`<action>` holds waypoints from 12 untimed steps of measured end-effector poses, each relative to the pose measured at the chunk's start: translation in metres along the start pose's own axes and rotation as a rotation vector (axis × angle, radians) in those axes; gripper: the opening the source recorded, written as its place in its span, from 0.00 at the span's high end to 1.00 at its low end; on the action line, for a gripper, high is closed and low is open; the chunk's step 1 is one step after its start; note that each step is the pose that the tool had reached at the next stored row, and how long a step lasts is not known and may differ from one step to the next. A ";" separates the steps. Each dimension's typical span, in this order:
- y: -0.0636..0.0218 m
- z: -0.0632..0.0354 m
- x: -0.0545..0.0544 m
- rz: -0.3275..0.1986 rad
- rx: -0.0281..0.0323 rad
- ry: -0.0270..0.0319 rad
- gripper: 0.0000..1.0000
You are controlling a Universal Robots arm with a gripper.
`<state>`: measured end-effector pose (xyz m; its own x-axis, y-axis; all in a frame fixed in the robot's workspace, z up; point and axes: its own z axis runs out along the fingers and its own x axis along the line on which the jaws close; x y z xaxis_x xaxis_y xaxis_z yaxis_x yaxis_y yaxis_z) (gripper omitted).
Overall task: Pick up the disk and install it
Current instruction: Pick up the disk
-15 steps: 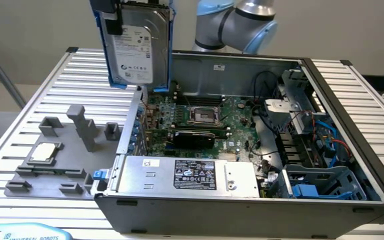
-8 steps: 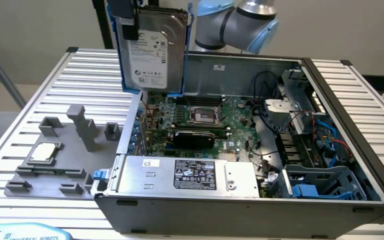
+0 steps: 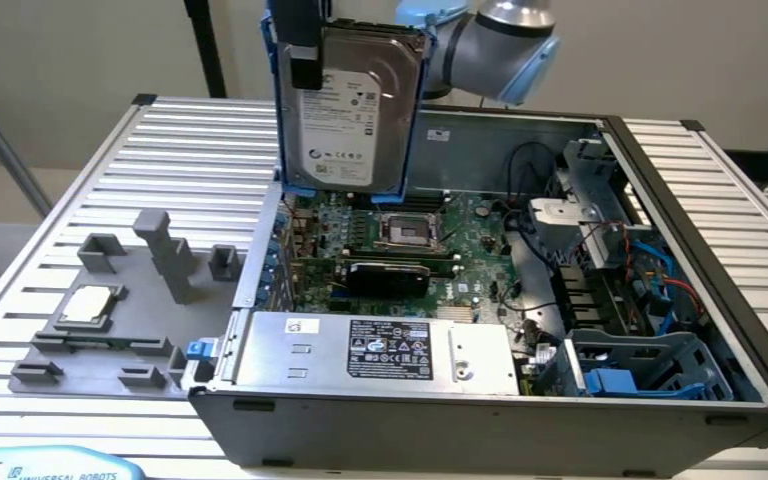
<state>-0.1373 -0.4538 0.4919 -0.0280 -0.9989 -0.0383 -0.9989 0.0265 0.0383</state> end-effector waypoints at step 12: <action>-0.0534 -0.0023 0.012 0.000 0.0023 -0.0051 0.67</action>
<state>-0.0842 -0.4669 0.4917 -0.0279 -0.9987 -0.0434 -0.9990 0.0263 0.0360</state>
